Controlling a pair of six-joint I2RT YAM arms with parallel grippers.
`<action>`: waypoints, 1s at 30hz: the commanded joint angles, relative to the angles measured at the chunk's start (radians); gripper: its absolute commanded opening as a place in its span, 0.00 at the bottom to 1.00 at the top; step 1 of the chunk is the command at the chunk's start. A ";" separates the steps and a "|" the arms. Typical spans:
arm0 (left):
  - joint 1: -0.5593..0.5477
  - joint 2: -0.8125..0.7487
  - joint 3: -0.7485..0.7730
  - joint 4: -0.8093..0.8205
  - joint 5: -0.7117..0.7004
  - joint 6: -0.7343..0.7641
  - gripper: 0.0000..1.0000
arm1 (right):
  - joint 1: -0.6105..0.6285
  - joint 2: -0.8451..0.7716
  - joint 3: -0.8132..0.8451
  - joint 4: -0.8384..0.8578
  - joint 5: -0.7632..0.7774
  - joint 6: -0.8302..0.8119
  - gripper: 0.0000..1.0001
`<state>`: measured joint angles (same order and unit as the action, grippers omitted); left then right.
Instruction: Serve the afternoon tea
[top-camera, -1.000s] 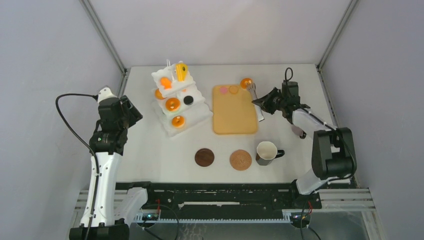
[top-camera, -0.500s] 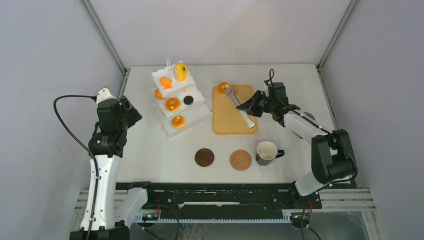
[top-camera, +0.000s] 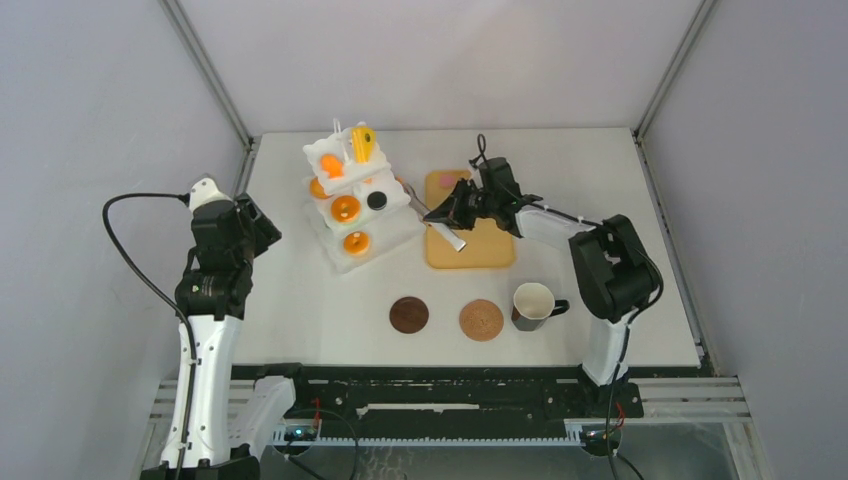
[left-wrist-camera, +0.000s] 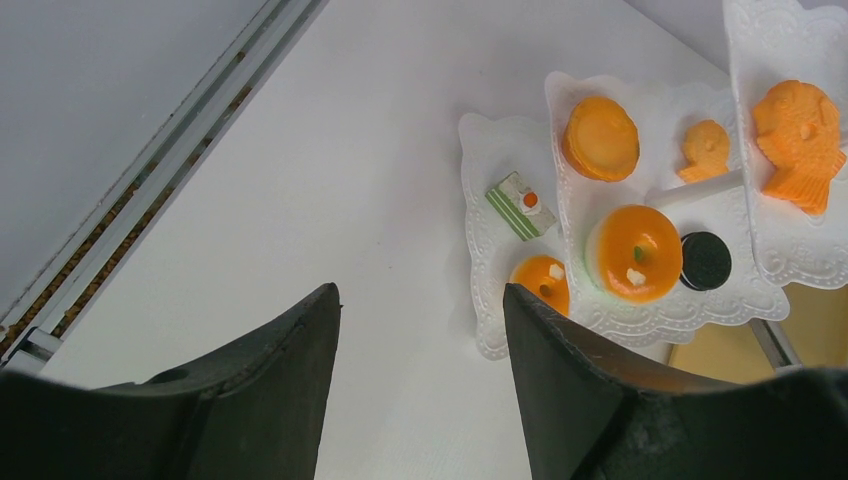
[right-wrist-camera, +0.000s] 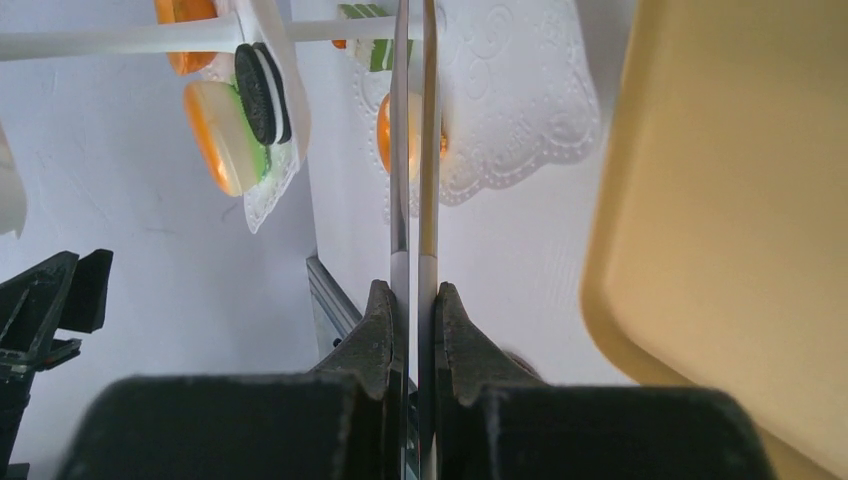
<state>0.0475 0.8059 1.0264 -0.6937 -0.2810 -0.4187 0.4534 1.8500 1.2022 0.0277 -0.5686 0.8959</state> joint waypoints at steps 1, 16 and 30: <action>0.007 -0.011 -0.002 0.022 -0.014 0.016 0.66 | 0.035 0.068 0.094 0.106 -0.037 0.051 0.00; 0.006 -0.009 -0.005 0.025 -0.012 0.027 0.66 | 0.077 0.172 0.215 0.037 0.016 0.027 0.35; 0.007 -0.001 0.001 0.030 0.010 0.017 0.66 | 0.074 0.122 0.218 -0.007 0.036 -0.011 0.44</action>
<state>0.0475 0.8051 1.0264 -0.6937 -0.2829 -0.4175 0.5262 2.0327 1.3708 -0.0162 -0.5331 0.9062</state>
